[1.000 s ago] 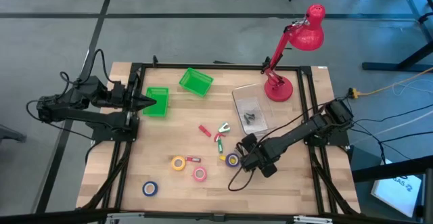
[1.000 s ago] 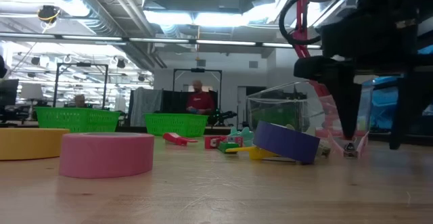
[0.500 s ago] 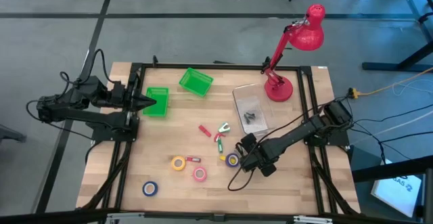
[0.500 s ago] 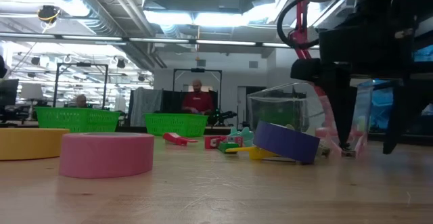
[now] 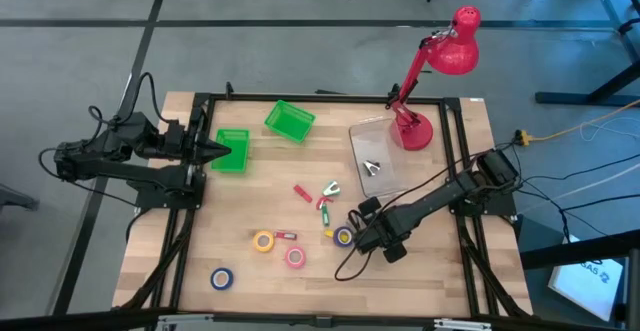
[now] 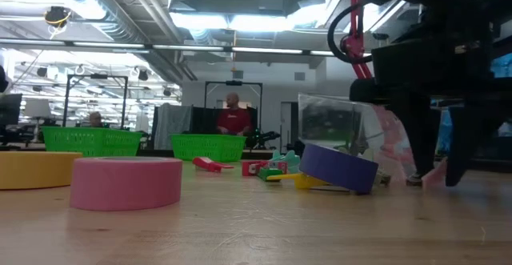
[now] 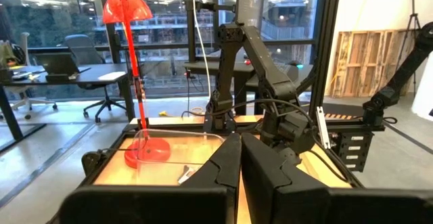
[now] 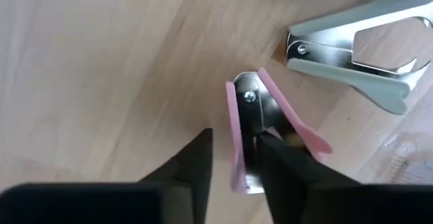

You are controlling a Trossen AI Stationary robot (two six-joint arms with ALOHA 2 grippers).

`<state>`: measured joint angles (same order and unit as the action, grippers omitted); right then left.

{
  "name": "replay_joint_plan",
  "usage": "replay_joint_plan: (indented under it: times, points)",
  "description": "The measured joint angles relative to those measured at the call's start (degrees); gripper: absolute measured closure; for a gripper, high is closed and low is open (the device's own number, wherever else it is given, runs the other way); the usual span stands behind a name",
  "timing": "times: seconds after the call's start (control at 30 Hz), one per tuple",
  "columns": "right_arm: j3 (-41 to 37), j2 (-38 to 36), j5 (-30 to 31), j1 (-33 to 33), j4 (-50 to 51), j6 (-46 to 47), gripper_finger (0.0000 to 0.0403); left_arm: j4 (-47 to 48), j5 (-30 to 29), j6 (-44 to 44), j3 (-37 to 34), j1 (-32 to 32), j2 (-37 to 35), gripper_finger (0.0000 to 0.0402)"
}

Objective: Pick and place Stapler, Stapler remover, tape
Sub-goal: Put the pink staple remover into the transparent bin

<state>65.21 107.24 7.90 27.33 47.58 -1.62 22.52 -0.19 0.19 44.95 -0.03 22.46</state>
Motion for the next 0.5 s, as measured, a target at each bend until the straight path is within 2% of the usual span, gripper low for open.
replay_joint_plan:
  times: [0.23, 0.5]
  points:
    - [0.0, -0.1, 0.0, 0.0, 0.1, 1.4, 0.0376, 0.0, 0.0, 0.0, 0.0, 0.0, 0.0, 0.0391]
    - [0.2, -0.3, 3.3, 0.4, 0.2, 1.5, 0.0375, 0.0, 0.0, 0.0, 0.0, 0.0, 0.0, 0.0395]
